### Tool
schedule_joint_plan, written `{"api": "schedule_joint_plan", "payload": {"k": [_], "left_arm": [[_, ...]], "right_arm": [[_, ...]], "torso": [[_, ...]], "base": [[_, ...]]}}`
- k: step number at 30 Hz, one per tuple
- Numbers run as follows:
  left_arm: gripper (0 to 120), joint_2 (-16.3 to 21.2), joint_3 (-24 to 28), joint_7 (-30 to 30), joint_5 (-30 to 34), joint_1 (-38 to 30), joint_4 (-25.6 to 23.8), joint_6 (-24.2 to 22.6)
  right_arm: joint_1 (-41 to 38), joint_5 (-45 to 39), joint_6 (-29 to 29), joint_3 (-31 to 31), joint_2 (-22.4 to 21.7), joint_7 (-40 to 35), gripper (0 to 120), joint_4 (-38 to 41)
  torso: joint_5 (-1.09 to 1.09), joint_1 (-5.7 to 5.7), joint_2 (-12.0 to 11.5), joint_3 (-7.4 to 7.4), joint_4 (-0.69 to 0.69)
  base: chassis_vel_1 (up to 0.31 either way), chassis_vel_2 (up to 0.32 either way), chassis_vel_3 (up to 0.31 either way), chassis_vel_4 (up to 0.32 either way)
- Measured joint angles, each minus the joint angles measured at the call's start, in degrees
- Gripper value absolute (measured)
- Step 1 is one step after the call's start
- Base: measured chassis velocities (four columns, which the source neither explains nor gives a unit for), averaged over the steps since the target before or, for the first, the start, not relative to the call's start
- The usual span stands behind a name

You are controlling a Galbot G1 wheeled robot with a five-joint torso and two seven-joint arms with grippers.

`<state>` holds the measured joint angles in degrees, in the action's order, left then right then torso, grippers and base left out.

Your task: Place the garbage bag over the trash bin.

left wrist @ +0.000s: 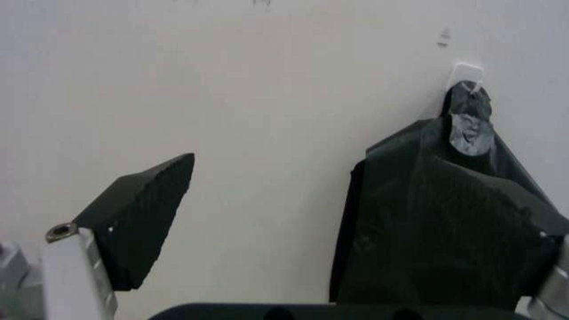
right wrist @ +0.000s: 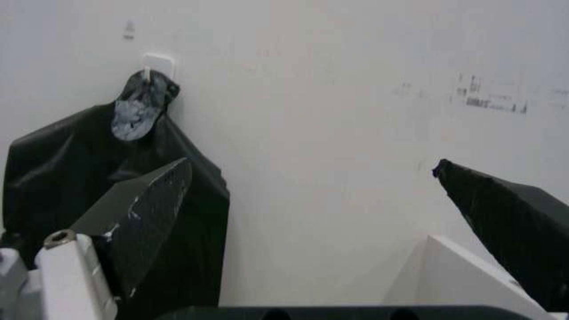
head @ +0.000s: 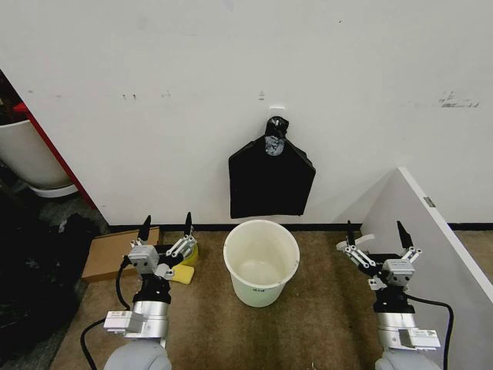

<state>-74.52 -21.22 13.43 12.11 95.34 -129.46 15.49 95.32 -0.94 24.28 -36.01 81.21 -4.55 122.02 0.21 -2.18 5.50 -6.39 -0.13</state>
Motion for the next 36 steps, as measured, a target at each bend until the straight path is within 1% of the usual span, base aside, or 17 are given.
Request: {"api": "schedule_joint_plan", "payload": {"k": [3,6,7,11,15,16,17,19,22,24,27,28,29,30,33,35,36], "left_arm": [[100,-1.5,-0.15,-0.73,-4.7,0.55,1.37,2.96],[100,-1.93,-0.13,-1.26,-6.37,0.52,2.45,4.12],[100,-1.93,-0.13,-1.26,-6.37,0.52,2.45,4.12],[100,-1.43,-0.28,-2.01,-7.49,0.35,3.07,5.0],[100,-0.52,-0.1,-2.25,-4.15,0.14,2.05,4.0],[100,-0.52,-0.1,-2.25,-4.15,0.14,2.05,4.0],[100,-0.34,0.01,-2.23,-2.67,0.08,1.5,3.12],[100,-0.24,0.04,-2.2,-1.95,0.02,1.17,2.44],[100,-0.34,-0.17,-2.22,-2.96,0.07,1.17,2.67],[100,-0.37,-0.19,-2.22,-3.12,0.19,1.17,2.78],[100,-0.49,-0.34,-2.18,-3.32,0.69,1.05,3.09],[100,-0.56,-0.43,-2.12,-3.36,0.95,0.95,3.25],[100,-0.56,-0.43,-2.12,-3.36,0.95,0.95,3.25],[100,-0.57,-0.49,-2.08,-3.39,1.07,0.91,3.31],[100,-0.73,-0.74,-1.92,-3.83,1.91,0.7,3.83],[100,-0.88,-0.88,-1.68,-4.25,2.61,0.51,4.19],[100,-0.91,-0.92,-1.65,-4.36,2.75,0.45,4.25]], "right_arm": [[-1.96,1.38,-2.23,0.86,0.32,-2.12,100,-0.24],[-3.46,5.5,-1.51,1.3,0.68,-2.28,100,-1.65],[-3.46,5.5,-1.51,1.3,0.68,-2.28,100,-1.65],[-4.43,12.49,2.82,0.34,0.5,-1.08,100,-3.73],[-4.27,9.56,1.72,0.75,-1.23,-0.94,100,-3.3],[-4.27,9.56,1.72,0.75,-1.23,-0.94,100,-3.3],[-4.19,7.54,0.82,1.09,-1.82,-0.83,100,-2.91],[-4.07,4.06,-0.83,1.84,-2.59,-0.58,100,-2.25],[-4.53,-2.09,-4.49,3.48,-3.37,-0.43,100,-1.24],[-4.84,-3.38,-5.36,3.84,-3.47,-0.46,100,-1.11],[-7.17,-9.78,-8.69,5.43,-4.24,-0.5,100,-1.22],[-8.49,-13.49,-10.23,6.42,-4.93,-0.5,100,-1.52],[-8.49,-13.49,-10.23,6.42,-4.93,-0.5,100,-1.52],[-9.22,-15.67,-11.01,6.94,-5.3,-0.48,100,-1.67],[-13.19,-27.44,-13.87,9.3,-6.72,0.47,100,-2.59],[-17.78,-37.63,-15.99,11.5,-7.35,1.84,100,-4.46],[-19.79,-41.02,-16.71,12.34,-7.36,2.05,100,-5.49]], "torso": [[0.0,0.0,0.0,0.0,0.0],[0.0,0.0,0.0,0.0,0.0],[0.0,0.0,0.0,0.0,0.0],[0.0,0.0,0.0,0.0,0.0],[0.0,0.0,0.0,0.0,0.0],[0.0,0.0,0.0,0.0,0.0],[0.0,0.0,0.0,0.0,0.0],[0.0,0.0,0.0,0.0,0.0],[0.0,0.0,0.0,0.0,-0.01],[0.0,0.0,0.0,0.0,-0.01],[0.0,0.0,0.0,0.0,-0.01],[-0.01,0.0,0.0,0.0,0.0],[-0.01,0.0,0.0,0.0,0.0],[0.0,0.0,0.0,0.0,-0.01],[-0.01,0.0,0.0,0.0,0.0],[-0.01,0.0,0.0,-0.01,-0.01],[0.0,0.0,0.0,0.0,-0.01]], "base": [[0.0,0.0,0.0,0.0],[0.0,0.0,0.0,0.0],[0.0,0.0,0.0,0.0],[0.0,0.0,0.0,0.0],[0.0,0.0,0.0,0.0],[0.0,0.0,0.0,0.0],[0.0,0.0,0.0,0.0],[0.0,0.0,0.0,0.0],[0.0,0.0,0.0,0.0],[0.0,0.0,0.0,0.0],[0.0,0.0,0.0,0.0],[0.0,0.0,0.0,0.0],[0.0,0.0,0.0,0.0],[0.0,0.0,0.0,0.0],[0.0,0.0,0.0,0.0],[0.0,0.0,0.0,0.0],[0.0,0.0,0.0,0.0]]}}
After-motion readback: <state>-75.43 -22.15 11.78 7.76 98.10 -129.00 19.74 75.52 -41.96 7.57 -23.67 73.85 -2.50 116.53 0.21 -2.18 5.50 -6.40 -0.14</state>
